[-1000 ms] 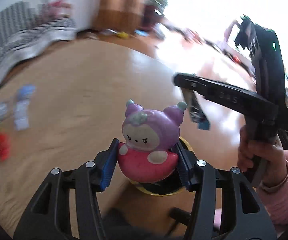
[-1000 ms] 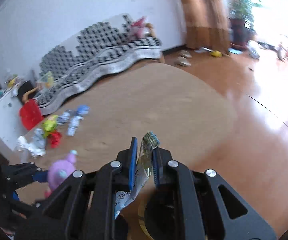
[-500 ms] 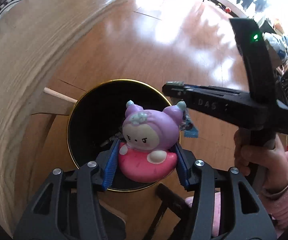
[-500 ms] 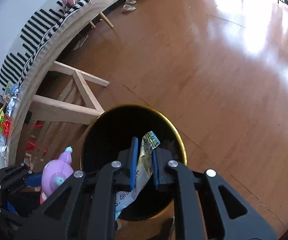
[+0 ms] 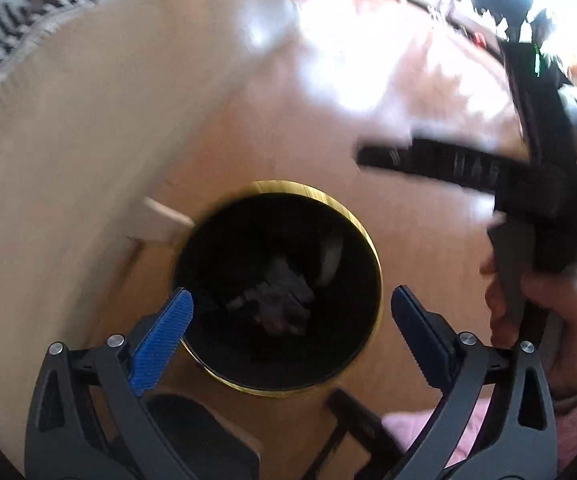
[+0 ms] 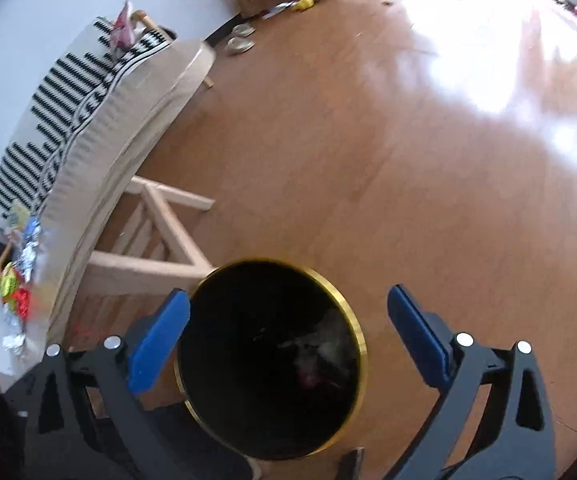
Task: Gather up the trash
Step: 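Carry the toy and wrapper to the bin and open both tools, then return both tools to the table toward the plastic bag and blue wrapper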
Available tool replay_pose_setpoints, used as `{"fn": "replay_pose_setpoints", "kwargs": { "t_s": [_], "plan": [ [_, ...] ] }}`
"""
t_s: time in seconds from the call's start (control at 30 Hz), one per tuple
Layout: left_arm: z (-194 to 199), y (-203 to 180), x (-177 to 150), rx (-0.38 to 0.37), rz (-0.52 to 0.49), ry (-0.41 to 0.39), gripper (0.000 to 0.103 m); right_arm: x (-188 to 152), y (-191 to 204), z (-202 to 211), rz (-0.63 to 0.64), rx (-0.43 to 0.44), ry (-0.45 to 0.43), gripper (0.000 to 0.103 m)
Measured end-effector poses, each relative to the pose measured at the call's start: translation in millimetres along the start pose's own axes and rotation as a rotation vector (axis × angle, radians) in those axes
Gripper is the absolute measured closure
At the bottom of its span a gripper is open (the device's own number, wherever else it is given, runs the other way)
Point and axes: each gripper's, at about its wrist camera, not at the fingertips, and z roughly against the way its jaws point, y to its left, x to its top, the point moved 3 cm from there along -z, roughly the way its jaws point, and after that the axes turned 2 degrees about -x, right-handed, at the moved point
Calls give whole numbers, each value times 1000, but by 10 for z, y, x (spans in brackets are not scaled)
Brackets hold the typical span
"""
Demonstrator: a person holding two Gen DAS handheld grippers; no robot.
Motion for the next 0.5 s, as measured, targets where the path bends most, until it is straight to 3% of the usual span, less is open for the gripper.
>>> {"fn": "replay_pose_setpoints", "kwargs": {
  "t_s": [0.13, 0.2, 0.33, 0.5],
  "plan": [
    [776, 136, 72, 41, 68, -289, 6, 37, 27, 129, -6, -46, -59, 7],
    [1151, 333, 26, 57, 97, -371, 6, 38, 100, 151, -3, -45, -69, 7],
    [1708, 1019, -287, 139, 220, -441, 6, -1, 459, 222, 99, -38, -82, 7],
    [2274, 2386, -1262, 396, 514, -415, 6, -205, 1203, 286, 305, -18, -105, 7]
  ]
}}
